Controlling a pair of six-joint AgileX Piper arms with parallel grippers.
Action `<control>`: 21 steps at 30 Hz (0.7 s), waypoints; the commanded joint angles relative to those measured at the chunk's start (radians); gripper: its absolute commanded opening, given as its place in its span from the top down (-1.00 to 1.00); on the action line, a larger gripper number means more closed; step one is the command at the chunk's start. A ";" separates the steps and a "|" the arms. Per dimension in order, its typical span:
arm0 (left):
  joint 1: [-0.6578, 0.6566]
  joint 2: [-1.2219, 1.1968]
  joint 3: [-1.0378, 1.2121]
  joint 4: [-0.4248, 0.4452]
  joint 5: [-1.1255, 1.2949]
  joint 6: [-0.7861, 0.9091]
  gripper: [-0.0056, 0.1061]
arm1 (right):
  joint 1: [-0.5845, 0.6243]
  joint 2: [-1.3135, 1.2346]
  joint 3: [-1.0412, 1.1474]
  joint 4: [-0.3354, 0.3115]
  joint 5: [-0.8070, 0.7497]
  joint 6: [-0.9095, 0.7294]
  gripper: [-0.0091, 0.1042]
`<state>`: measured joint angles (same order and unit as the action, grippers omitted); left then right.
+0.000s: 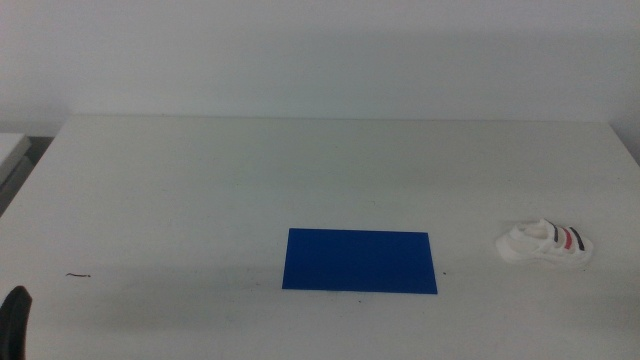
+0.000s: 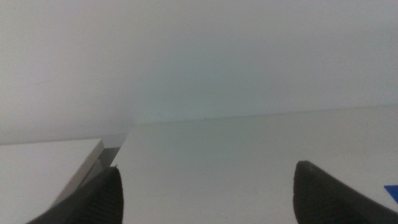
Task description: Use one arm to grab the shoe from the table and place it on the mat.
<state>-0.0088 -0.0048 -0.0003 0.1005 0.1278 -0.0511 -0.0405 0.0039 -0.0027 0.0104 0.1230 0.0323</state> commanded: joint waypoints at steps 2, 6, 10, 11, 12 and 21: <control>-0.002 0.005 0.000 -0.004 -0.012 -0.003 -0.78 | 0.001 -0.004 -0.036 -0.003 0.089 -0.004 -0.78; -0.002 0.005 0.000 -0.004 -0.012 -0.003 -0.78 | 0.001 0.107 -0.180 -0.010 0.244 -0.004 -0.78; -0.002 0.005 0.000 -0.004 -0.012 -0.003 -0.78 | 0.001 0.309 -0.330 0.033 0.313 -0.004 -0.78; -0.002 0.005 0.000 -0.004 -0.012 -0.003 -0.78 | 0.001 0.373 -0.375 0.048 0.345 -0.004 -0.78; -0.002 0.005 0.000 -0.004 -0.012 -0.003 -0.78 | 0.001 0.439 -0.421 0.054 0.371 -0.004 -0.78; -0.002 0.005 0.000 -0.004 -0.012 -0.003 -0.78 | 0.001 1.027 -0.885 0.156 0.672 0.282 -0.78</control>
<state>-0.0088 -0.0048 -0.0003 0.1005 0.1278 -0.0511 -0.0405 0.9447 -0.8234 0.1457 0.7443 0.2143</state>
